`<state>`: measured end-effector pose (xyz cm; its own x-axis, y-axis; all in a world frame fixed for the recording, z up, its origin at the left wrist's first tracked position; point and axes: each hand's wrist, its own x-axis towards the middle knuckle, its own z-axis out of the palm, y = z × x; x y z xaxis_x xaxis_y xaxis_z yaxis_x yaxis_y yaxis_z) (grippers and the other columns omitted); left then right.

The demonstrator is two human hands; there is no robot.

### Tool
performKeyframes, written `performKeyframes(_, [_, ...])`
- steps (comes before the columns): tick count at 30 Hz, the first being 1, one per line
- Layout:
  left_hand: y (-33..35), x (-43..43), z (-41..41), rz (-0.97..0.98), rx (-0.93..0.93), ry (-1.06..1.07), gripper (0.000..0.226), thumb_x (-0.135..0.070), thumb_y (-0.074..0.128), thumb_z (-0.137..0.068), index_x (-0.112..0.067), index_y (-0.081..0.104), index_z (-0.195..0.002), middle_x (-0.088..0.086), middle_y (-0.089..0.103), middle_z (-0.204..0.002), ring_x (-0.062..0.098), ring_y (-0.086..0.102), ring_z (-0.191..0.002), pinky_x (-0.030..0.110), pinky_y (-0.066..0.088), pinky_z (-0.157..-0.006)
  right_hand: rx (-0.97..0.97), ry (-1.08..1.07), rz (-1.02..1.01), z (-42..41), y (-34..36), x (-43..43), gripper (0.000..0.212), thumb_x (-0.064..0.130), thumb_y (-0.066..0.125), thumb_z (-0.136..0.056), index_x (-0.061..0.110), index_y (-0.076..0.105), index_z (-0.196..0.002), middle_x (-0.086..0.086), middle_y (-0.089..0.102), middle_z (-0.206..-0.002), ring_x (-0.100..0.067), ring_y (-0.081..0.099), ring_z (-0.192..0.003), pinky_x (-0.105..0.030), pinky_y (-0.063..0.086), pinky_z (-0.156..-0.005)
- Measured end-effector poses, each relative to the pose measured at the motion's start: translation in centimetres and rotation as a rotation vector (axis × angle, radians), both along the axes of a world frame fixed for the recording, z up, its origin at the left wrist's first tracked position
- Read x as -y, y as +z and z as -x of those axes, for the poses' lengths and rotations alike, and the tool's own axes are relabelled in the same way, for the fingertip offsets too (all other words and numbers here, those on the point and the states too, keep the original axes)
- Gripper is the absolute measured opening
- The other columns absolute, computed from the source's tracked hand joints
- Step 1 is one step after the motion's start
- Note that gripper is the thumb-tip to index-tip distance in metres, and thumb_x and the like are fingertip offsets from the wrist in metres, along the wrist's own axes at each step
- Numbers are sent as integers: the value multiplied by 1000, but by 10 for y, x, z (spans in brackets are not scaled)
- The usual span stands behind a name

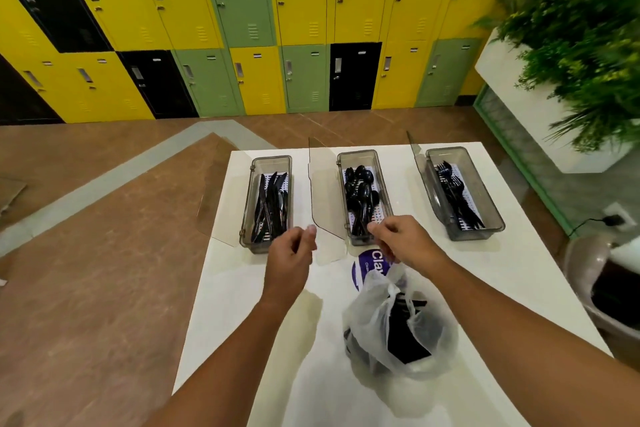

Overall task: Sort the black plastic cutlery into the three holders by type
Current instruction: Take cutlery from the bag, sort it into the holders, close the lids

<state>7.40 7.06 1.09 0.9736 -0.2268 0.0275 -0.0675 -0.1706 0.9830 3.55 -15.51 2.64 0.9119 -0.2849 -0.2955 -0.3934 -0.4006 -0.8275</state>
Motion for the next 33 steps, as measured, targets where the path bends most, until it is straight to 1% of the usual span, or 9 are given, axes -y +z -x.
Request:
performKeyframes(3, [-3,16,27,-131,-96,-279,54,-71,59,-82,-18,64,-89,0,62,-71,11,57,-62,40,53,-65,-24,-6,-2,25,3,1,46,36,58,-99,6,60,-64,-7,57,-52,-21,51,-43,-24,40,-44])
performKeyframes(5, [1,30,42,-334,-125,-486,63,-81,63,-69,-39,59,-115,-14,68,-97,8,65,-83,38,55,-78,-38,-9,8,39,4,0,46,34,55,-100,8,59,-63,-6,58,-51,-22,53,-42,-25,41,-44])
performKeyframes(7, [3,44,54,-602,-96,-636,83,-75,70,-63,-46,40,-135,-18,62,-120,13,64,-101,32,48,-78,-118,41,30,54,2,-2,44,30,52,-100,9,59,-62,-6,60,-50,-21,57,-43,-26,44,-46])
performKeyframes(9, [-3,55,59,-793,-19,-688,76,-49,74,-72,-36,36,-136,-6,64,-119,23,64,-101,33,47,-74,-256,150,52,68,-3,-4,35,24,52,-98,10,62,-67,-8,65,-58,-21,63,-49,-29,51,-51])
performKeyframes(11, [-6,62,64,-775,-9,-659,50,-25,67,-83,-27,42,-125,5,66,-112,27,63,-96,36,52,-75,-393,274,154,80,-11,-5,24,20,52,-94,9,66,-78,-9,70,-72,-21,67,-60,-32,54,-60])
performKeyframes(15, [-3,60,66,-607,-20,-536,19,-16,57,-94,-22,47,-109,5,64,-103,23,60,-87,35,50,-74,-417,337,528,95,-28,-3,24,27,50,-99,11,67,-104,-7,67,-92,-19,57,-80,-27,45,-73])
performKeyframes(21, [10,55,61,-539,-3,-533,23,-18,61,-94,-20,49,-113,0,60,-105,24,61,-94,32,51,-79,-486,315,709,106,-39,6,33,31,59,-94,12,61,-122,-7,66,-119,-23,63,-108,-25,44,-86])
performKeyframes(26, [10,57,63,-559,-30,-533,23,-17,61,-94,-22,49,-113,0,61,-108,21,62,-95,27,48,-78,-433,295,732,99,-57,-11,66,51,66,-85,14,47,-138,-8,56,-131,-26,55,-120,-36,47,-101])
performKeyframes(33, [7,58,65,-543,-39,-484,28,-7,60,-92,-21,50,-115,2,62,-110,20,61,-96,20,44,-76,-406,334,854,105,-73,-13,59,53,61,-89,22,50,-138,-3,55,-136,-25,49,-127,-38,41,-109])
